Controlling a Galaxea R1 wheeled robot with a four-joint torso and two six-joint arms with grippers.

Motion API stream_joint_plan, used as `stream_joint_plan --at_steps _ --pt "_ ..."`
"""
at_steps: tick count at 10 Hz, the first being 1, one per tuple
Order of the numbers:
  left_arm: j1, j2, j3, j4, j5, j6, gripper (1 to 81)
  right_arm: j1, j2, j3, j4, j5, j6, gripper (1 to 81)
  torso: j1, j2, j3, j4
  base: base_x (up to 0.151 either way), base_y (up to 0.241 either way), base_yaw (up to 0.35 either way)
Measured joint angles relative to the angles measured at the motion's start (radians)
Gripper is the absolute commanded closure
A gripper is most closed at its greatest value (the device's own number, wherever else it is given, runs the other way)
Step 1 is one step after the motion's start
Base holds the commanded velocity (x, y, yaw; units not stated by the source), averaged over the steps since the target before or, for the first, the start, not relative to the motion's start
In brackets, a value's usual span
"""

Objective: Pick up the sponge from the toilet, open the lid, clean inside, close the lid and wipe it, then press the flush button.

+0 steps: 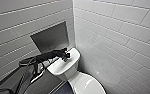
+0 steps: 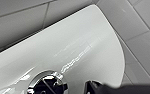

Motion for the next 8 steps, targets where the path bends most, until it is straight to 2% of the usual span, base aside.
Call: stream_joint_plan --at_steps 8 --pt "0.006 -0.030 -0.033 0.004 0.002 0.000 81.1 0.000 0.004 0.000 0.000 0.000 0.000 81.1 0.000 0.000 0.000 0.000 0.000 0.000 0.000"
